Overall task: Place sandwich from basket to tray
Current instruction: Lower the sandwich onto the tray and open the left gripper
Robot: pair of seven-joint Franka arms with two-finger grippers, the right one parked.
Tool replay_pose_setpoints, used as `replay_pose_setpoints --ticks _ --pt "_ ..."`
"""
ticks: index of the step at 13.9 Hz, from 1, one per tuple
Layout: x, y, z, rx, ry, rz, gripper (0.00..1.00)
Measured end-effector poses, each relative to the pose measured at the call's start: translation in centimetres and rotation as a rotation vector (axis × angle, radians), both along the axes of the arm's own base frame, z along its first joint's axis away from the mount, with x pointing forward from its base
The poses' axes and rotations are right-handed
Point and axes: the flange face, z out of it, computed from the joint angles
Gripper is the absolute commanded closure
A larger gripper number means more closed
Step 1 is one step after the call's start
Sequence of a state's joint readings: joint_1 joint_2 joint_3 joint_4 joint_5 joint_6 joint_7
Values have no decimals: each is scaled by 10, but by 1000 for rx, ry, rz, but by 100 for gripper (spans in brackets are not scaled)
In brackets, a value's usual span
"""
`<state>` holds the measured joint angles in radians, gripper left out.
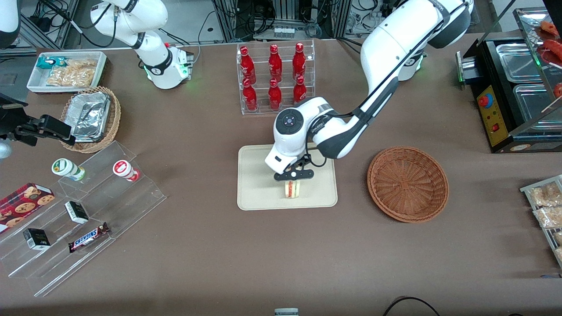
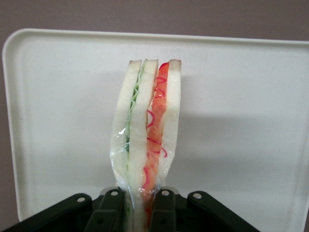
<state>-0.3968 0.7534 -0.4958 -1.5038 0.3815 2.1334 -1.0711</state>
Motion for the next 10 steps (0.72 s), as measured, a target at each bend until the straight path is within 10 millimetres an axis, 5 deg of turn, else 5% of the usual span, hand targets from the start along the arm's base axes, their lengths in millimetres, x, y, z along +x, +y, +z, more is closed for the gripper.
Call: replay_pose_setpoints --ticks 5,6,9,10 --pt "-7 -8 -13 11 8 18 75" --pt "-7 -8 -13 11 8 20 66" --pt "-6 -8 -16 12 11 24 15" --pt "-5 -7 -17 11 11 26 6"
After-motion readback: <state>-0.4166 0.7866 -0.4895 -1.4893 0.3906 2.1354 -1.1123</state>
